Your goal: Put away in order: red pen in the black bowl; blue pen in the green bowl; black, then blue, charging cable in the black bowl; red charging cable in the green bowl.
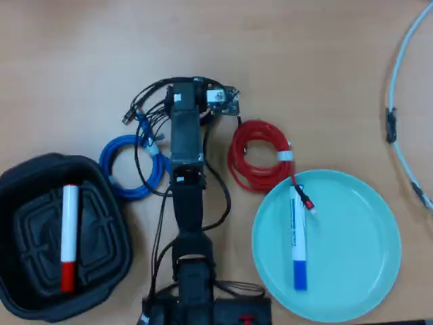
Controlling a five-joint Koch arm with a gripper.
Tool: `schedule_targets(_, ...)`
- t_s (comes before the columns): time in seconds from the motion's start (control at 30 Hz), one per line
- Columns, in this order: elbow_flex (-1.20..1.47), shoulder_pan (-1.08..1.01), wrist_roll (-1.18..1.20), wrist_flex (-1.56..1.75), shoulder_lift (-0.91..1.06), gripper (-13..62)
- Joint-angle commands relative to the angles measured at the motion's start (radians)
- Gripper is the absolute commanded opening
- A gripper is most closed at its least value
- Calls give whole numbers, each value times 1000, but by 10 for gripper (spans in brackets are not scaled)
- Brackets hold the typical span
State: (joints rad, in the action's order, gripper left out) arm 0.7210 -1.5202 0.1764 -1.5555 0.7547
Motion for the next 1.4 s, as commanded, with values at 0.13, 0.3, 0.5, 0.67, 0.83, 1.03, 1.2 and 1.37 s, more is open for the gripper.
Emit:
schedule_targets(0.13, -150, 17, 158, -12, 15, -63)
schedule_targets(0.3, -374, 20, 258, 0, 12, -63)
schedule_targets(0.5, -486, 23, 236, 127, 26, -63)
schedule_targets(0.67, -485, 41, 219, 181, 123, -63)
schedule_targets(0.83, -480, 74, 184, 163, 183, -64)
schedule_targets(1.03, -476, 147, 106, 127, 337, -63)
schedule_targets(1.2, -471, 249, -28, 55, 482, -63)
schedule_targets(1.37, -465, 413, -66, -129, 604, -63)
